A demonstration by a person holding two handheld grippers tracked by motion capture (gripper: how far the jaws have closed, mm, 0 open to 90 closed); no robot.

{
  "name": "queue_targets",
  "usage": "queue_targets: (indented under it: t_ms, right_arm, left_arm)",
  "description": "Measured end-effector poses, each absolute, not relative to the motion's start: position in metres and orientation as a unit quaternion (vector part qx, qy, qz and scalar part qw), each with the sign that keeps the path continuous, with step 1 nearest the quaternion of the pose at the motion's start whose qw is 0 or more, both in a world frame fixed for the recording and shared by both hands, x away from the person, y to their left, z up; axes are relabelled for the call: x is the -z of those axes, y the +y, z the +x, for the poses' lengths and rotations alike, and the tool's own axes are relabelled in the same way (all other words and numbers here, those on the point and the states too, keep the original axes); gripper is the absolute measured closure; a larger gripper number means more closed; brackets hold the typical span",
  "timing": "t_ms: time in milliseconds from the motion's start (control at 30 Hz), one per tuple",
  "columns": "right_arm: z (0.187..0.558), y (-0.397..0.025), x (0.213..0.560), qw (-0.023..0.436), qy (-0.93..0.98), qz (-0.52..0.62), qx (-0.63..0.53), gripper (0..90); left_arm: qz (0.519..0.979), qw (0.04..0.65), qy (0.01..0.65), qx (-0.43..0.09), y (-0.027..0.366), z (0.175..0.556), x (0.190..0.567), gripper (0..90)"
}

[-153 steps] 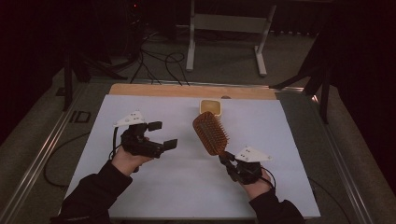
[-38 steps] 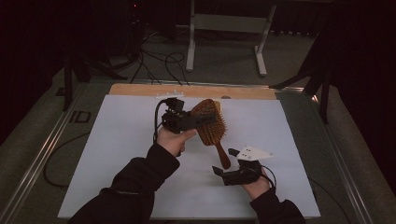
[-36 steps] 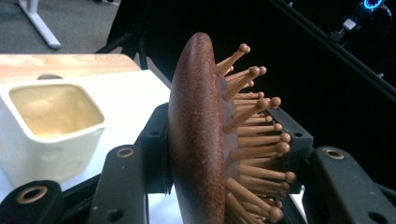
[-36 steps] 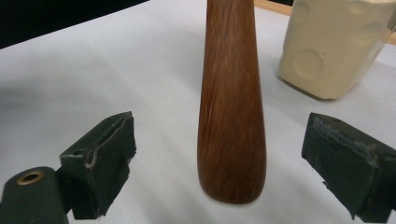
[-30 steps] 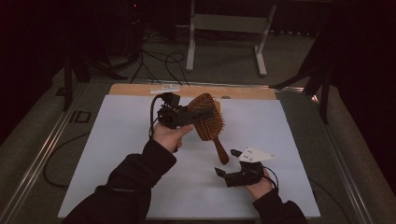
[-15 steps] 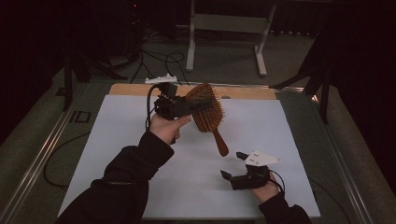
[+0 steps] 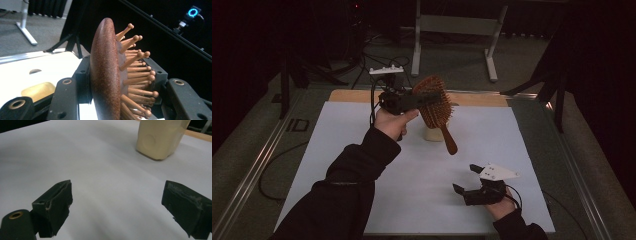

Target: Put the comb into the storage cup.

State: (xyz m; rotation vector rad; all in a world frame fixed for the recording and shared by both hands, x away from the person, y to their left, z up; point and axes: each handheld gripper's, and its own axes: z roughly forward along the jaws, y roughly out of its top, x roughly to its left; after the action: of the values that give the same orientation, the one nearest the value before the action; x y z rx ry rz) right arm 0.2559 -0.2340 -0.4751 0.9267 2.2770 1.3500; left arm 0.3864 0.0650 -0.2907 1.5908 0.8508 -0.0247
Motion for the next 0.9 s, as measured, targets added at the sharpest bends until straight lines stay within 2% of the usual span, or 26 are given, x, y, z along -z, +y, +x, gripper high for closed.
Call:
queue_targets:
  t_ms: [900]
  right_arm:
    - [0.257, -0.236, 0.472, 0.17, 0.797, 0.321, -0.482, 9.5]
  left_arm:
    - [0.68, 0.615, 0.398, -0.029, 0.069, 0.426, 0.276, 51.4]
